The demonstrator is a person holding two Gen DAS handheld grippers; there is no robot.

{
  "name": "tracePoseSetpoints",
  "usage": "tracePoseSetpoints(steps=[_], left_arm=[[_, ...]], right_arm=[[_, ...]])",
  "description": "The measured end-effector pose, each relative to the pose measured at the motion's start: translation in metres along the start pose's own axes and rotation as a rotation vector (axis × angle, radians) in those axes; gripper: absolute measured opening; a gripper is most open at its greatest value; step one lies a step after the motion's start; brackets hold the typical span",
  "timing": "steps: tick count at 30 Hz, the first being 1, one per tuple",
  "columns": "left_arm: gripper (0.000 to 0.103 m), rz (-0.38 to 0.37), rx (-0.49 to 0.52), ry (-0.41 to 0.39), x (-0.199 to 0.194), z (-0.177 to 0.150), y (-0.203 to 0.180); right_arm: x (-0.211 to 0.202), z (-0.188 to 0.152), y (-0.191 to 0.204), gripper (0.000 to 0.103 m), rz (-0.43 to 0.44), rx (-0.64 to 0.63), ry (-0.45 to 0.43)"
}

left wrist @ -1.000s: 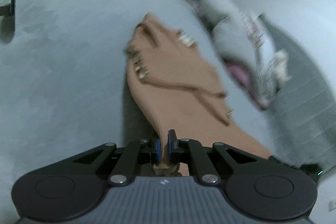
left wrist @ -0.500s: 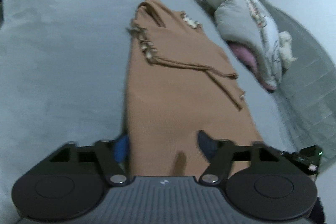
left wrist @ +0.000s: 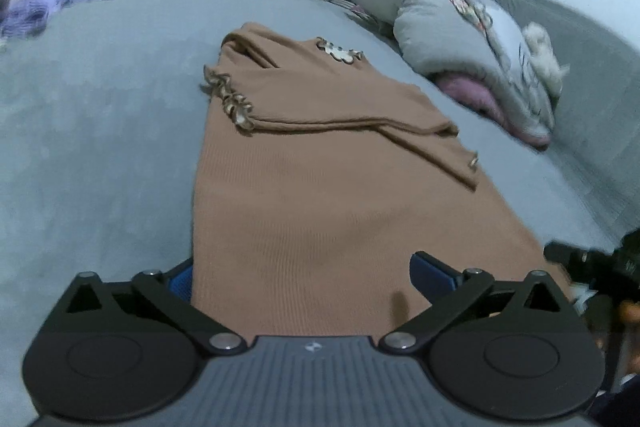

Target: Fold clothes

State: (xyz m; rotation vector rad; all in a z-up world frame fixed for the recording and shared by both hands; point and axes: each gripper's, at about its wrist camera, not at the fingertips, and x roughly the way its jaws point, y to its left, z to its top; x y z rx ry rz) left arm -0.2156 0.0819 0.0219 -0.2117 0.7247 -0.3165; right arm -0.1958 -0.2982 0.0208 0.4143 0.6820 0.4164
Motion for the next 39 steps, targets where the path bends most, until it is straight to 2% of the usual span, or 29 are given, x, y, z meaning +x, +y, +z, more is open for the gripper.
tracePoseSetpoints(steps=[3,8,11,12,13,15,17,19,21,25,31,32,34,36,37,39], left_arm=[[0.102,0.053,0.063,-0.007,0.004,-0.004,-0.01],[0.102,0.096,0.092,-0.008,0.008,-0.005,-0.014],[0.102,0.128,0.105,-0.009,0.01,-0.006,-0.018],[0.102,0.135,0.107,-0.009,0.011,-0.006,-0.018],[0.102,0.142,0.11,-0.009,0.011,-0.006,-0.019],[0.103,0.148,0.116,-0.008,0.011,-0.006,-0.02],[0.103,0.149,0.119,-0.007,0.012,-0.005,-0.019],[0.103,0.151,0.121,-0.006,0.012,-0.005,-0.018],[0.103,0.152,0.124,-0.005,0.012,-0.005,-0.019],[0.102,0.149,0.127,0.0,0.011,-0.005,-0.017],[0.101,0.121,0.121,0.016,0.009,-0.001,-0.014],[0.099,0.116,0.117,0.017,0.008,0.0,-0.012],[0.088,0.111,0.112,0.015,0.006,0.001,-0.009],[0.061,0.118,0.104,0.011,0.004,0.004,-0.007],[0.057,0.114,0.093,0.02,0.003,0.007,-0.005],[0.039,0.106,0.069,0.038,0.002,0.012,-0.002]], right_arm=[[0.007,-0.002,0.011,0.103,-0.055,-0.065,-0.002],[0.008,0.007,0.002,0.103,-0.037,0.007,0.019],[0.008,0.007,0.005,0.1,-0.052,-0.005,0.03],[0.008,0.007,0.006,0.091,-0.065,-0.015,0.028],[0.008,0.006,0.007,0.076,-0.08,-0.02,0.026],[0.007,0.006,0.008,0.06,-0.122,-0.02,0.019],[0.007,0.008,0.002,0.048,-0.123,0.013,0.018],[0.008,0.009,-0.005,0.028,-0.108,0.054,0.022],[0.009,0.007,-0.006,0.022,-0.087,0.075,0.032],[0.011,0.004,-0.002,0.022,-0.086,0.056,0.037],[0.001,0.002,-0.017,0.022,-0.023,0.145,0.058],[-0.002,0.001,-0.02,0.022,-0.007,0.156,0.066],[-0.006,-0.001,-0.024,0.022,0.015,0.174,0.073],[-0.008,-0.003,-0.025,0.02,0.026,0.173,0.079],[-0.007,-0.003,-0.023,0.013,0.015,0.155,0.083],[-0.006,-0.002,-0.017,0.011,-0.004,0.132,0.088]])
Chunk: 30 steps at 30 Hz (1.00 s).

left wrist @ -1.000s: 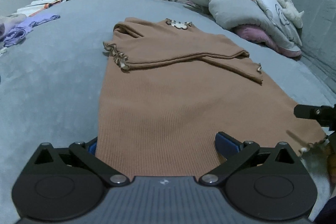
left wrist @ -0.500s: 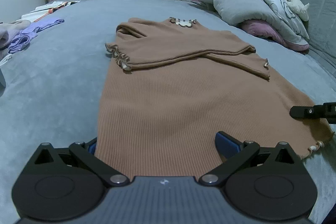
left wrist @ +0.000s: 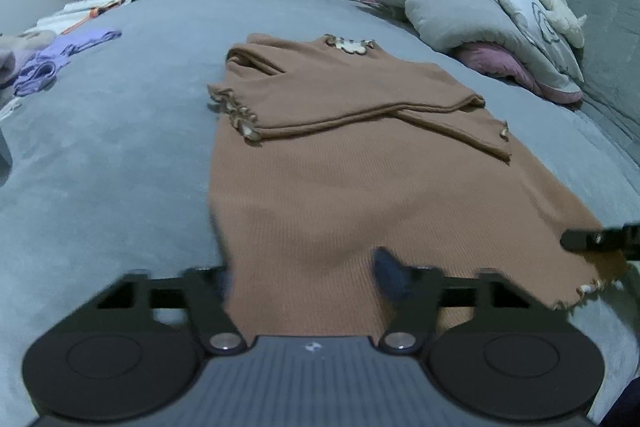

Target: Fold clothes

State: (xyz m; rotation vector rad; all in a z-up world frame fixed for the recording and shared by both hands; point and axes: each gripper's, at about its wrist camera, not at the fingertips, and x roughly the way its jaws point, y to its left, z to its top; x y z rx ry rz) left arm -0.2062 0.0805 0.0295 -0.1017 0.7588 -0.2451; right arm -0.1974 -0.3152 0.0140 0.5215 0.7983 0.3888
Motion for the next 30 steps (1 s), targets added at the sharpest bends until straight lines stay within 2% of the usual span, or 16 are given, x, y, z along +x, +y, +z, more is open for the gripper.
tracePoseSetpoints(steps=[1,3,6,11,16,19,22,25,27,30], left_arm=[[0.034,-0.012,-0.016,0.007,0.0,0.002,0.003],[0.019,-0.05,-0.073,0.021,-0.002,0.005,0.012],[0.01,-0.102,-0.139,0.032,-0.006,0.008,0.019],[0.007,-0.179,-0.224,0.018,-0.015,0.015,0.026],[0.006,-0.262,-0.274,-0.058,-0.047,0.028,0.033],[0.006,-0.296,-0.297,-0.075,-0.061,0.031,0.039],[0.006,-0.302,-0.315,-0.058,-0.069,0.029,0.043],[0.006,-0.294,-0.34,-0.016,-0.071,0.02,0.044],[0.006,-0.284,-0.356,0.014,-0.071,0.012,0.044],[0.006,-0.255,-0.394,0.1,-0.069,-0.016,0.044]], right_arm=[[0.0,0.0,0.002,0.01,-0.008,-0.005,0.001],[-0.002,0.002,0.005,0.01,-0.01,0.003,0.002],[-0.008,0.005,0.007,0.009,0.002,0.002,-0.012],[-0.019,0.009,0.017,0.009,0.021,-0.018,-0.042],[-0.034,0.018,0.029,0.008,0.041,-0.073,-0.095],[-0.047,0.024,0.039,0.008,0.056,-0.125,-0.132],[-0.061,0.028,0.047,0.008,0.072,-0.16,-0.153],[-0.067,0.027,0.047,0.008,0.06,-0.159,-0.132],[-0.068,0.02,0.041,0.008,0.035,-0.134,-0.076],[-0.069,0.007,0.038,0.008,0.031,-0.095,-0.024]])
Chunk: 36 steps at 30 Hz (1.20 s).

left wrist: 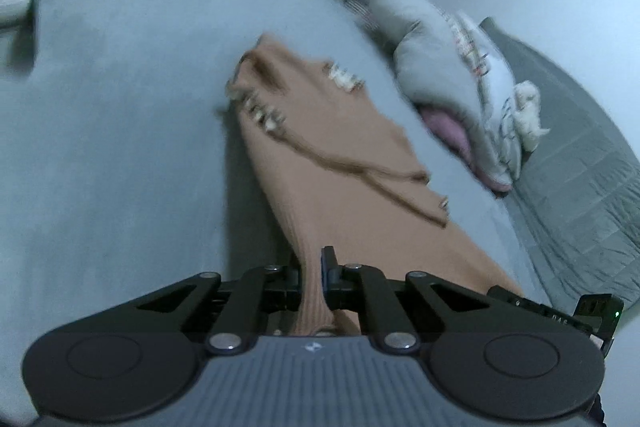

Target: Fold clothes

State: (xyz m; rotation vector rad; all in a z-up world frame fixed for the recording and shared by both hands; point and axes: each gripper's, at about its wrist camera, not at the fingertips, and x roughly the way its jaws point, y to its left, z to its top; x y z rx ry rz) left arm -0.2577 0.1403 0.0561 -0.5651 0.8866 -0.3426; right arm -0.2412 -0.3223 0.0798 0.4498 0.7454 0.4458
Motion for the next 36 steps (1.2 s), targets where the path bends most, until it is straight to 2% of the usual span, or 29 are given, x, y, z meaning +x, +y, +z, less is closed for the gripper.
tracePoseSetpoints(steps=[2,5,14,20,24,29,32,36], left_arm=[[0.006,0.015,-0.019,0.018,0.001,-0.005,0.005],[0.006,0.0,-0.05,-0.002,-0.005,0.0,0.01],[0.006,-0.033,-0.088,-0.02,0.006,0.023,0.005],[0.006,-0.07,-0.144,-0.093,-0.007,0.051,0.002],[0.006,-0.084,-0.151,-0.137,-0.003,0.091,-0.012],[0.006,-0.052,-0.147,-0.184,0.013,0.148,-0.027],[0.007,-0.016,-0.183,-0.222,0.042,0.195,-0.031],[0.007,0.038,-0.218,-0.229,0.092,0.232,-0.026]], right_arm=[[-0.002,-0.007,0.001,0.008,0.004,0.018,0.013],[-0.006,-0.009,0.002,0.008,0.009,0.041,-0.005],[-0.008,0.024,0.012,0.008,0.076,0.079,-0.125],[-0.002,0.047,0.016,0.009,0.124,0.089,-0.175],[0.013,0.078,0.018,0.009,0.149,0.111,-0.202],[0.04,0.131,0.008,0.009,0.169,0.177,-0.24],[0.07,0.165,-0.011,0.009,0.172,0.245,-0.235],[0.116,0.197,-0.038,0.009,0.132,0.319,-0.225]])
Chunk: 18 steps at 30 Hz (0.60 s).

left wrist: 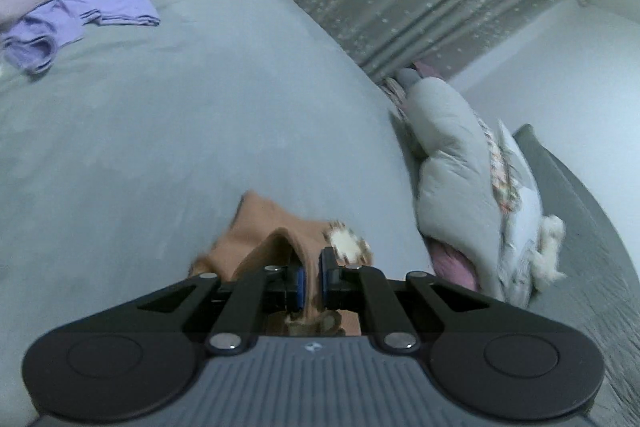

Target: Fold clothes

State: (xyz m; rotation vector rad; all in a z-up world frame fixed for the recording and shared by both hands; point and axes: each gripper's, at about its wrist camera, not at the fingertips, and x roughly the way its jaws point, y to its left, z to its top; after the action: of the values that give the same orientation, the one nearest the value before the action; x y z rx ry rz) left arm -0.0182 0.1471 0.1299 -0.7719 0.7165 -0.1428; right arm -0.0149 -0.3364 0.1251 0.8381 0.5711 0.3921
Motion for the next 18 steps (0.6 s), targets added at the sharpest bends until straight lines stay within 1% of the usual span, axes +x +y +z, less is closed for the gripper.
tracePoseSetpoints(steps=[3,4,5,6,7,8,9,10,11,12,13,14,15,16,17,18], left_arm=[[0.007,0.052,-0.039,0.019,0.051,0.015,0.005],[0.007,0.055,-0.039,0.042,0.069,0.02,0.006],[0.008,0.061,-0.047,0.057,0.083,0.024,0.008],[0.009,0.08,-0.073,0.06,0.091,0.027,0.012],[0.009,0.098,-0.112,0.064,0.099,0.029,0.019],[0.009,0.096,-0.137,0.064,0.102,0.029,0.026],[0.009,0.091,-0.161,0.063,0.104,0.029,0.032],[0.009,0.085,-0.165,0.059,0.104,0.028,0.036],[0.01,0.082,-0.161,0.048,0.101,0.028,0.041],[0.013,0.085,-0.156,0.028,0.097,0.03,0.045],[0.016,0.088,-0.152,0.006,0.092,0.032,0.049],[0.018,0.09,-0.16,-0.023,0.087,0.036,0.053],[0.018,0.085,-0.167,-0.043,0.083,0.039,0.056],[0.018,0.07,-0.179,-0.074,0.076,0.045,0.061],[0.018,0.062,-0.179,-0.089,0.073,0.048,0.062],[0.019,0.054,-0.141,-0.115,0.063,0.051,0.061]], right_arm=[[0.032,0.012,-0.023,0.01,-0.059,0.066,-0.008],[0.042,0.014,-0.033,0.011,-0.083,0.096,-0.011],[0.052,0.016,-0.045,0.012,-0.125,0.139,-0.016],[0.057,0.016,-0.055,0.015,-0.165,0.166,-0.022],[0.059,0.015,-0.06,0.019,-0.181,0.179,-0.024],[0.061,0.012,-0.068,0.023,-0.2,0.201,-0.027],[0.061,0.01,-0.076,0.029,-0.219,0.225,-0.032],[0.058,0.01,-0.08,0.037,-0.235,0.25,-0.043],[0.053,0.01,-0.081,0.042,-0.243,0.265,-0.06],[0.047,0.013,-0.082,0.053,-0.238,0.273,-0.084],[0.041,0.015,-0.083,0.057,-0.227,0.276,-0.117],[0.036,0.018,-0.082,0.061,-0.221,0.271,-0.147],[0.03,0.021,-0.081,0.061,-0.222,0.252,-0.183],[0.027,0.023,-0.079,0.061,-0.235,0.225,-0.201],[0.027,0.024,-0.076,0.061,-0.254,0.192,-0.201],[0.028,0.024,-0.073,0.061,-0.279,0.141,-0.191]])
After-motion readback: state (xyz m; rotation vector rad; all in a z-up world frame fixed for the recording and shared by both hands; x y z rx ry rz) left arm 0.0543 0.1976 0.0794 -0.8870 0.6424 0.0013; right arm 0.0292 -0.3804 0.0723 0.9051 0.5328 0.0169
